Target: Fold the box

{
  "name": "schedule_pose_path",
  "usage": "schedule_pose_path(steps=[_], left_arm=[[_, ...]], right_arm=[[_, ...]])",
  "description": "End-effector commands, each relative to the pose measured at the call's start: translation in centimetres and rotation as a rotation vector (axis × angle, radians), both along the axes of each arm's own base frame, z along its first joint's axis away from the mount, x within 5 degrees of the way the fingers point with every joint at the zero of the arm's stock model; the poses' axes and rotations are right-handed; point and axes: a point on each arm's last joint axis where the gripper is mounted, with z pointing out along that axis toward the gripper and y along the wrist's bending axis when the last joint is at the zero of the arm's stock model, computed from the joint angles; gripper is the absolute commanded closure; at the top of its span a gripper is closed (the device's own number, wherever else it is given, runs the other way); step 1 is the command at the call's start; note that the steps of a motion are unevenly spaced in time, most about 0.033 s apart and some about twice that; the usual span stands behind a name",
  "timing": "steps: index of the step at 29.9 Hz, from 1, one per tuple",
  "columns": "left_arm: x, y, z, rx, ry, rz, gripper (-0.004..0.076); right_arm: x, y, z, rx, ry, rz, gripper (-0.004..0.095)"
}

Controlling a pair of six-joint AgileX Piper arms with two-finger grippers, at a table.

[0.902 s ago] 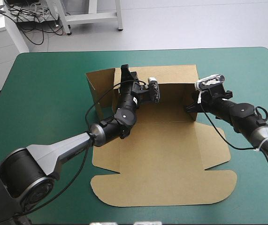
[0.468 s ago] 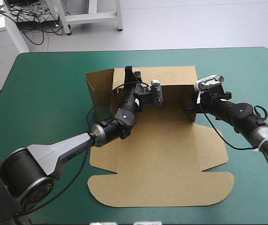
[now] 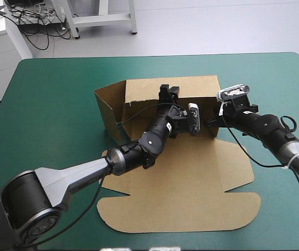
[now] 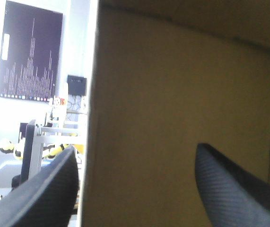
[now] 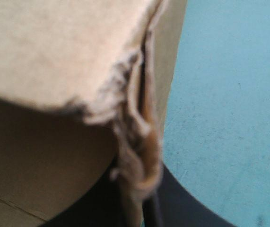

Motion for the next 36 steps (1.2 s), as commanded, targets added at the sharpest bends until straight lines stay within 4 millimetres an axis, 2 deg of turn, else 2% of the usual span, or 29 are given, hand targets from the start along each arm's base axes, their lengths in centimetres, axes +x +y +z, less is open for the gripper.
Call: schedule_pose_path(steps=[1, 5, 8, 10, 12, 13, 17, 24, 29, 33, 36], left_arm=[[-2.6, 0.2, 5.7, -0.111, -0.132, -0.025, 0.0224], [-5.2, 0.7, 8.8, -0.192, -0.187, -0.015, 0.0236], [-6.8, 2.3, 11.7, -0.283, -0.233, 0.043, 0.0328], [-7.4, 3.7, 13.2, -0.331, -0.254, 0.090, 0.0470], [-7.6, 5.1, 14.4, -0.375, -0.259, 0.141, 0.0663], [-7.6, 6.0, 15.0, -0.396, -0.262, 0.165, 0.0731], [-6.7, 9.8, 17.0, -0.486, -0.234, 0.243, 0.0723], [-4.3, 18.8, 19.0, -0.676, -0.168, 0.511, 0.0723], [-4.0, 24.0, 19.1, -0.836, -0.043, 0.686, 0.0723], [-3.6, 27.1, 18.5, -0.801, 0.027, 0.779, 0.0723], [-3.2, 29.0, 17.8, -0.798, 0.095, 0.843, 0.0723]], right_arm=[[-0.3, 0.2, 2.0, 0.016, -0.052, 0.014, 0.0908], [-0.4, 0.2, 2.0, 0.028, -0.044, 0.005, 0.0908], [-0.6, 0.1, 2.3, 0.020, -0.043, 0.003, 0.0908], [-1.0, 0.0, 2.7, 0.019, -0.045, -0.003, 0.0908], [-1.5, -0.1, 3.2, 0.020, -0.038, -0.005, 0.0908], [-1.8, -0.2, 3.4, 0.022, -0.031, -0.008, 0.0908], [-3.0, -0.5, 4.6, 0.030, -0.006, -0.024, 0.0908], [-5.3, -0.9, 7.2, -0.021, 0.168, -0.024, 0.0908], [-6.5, -1.0, 9.0, -0.022, 0.319, -0.029, 0.0909], [-6.6, -1.0, 10.0, -0.004, 0.330, -0.039, 0.0908], [-5.9, -0.9, 9.8, 0.000, 0.341, -0.048, 0.0908]])
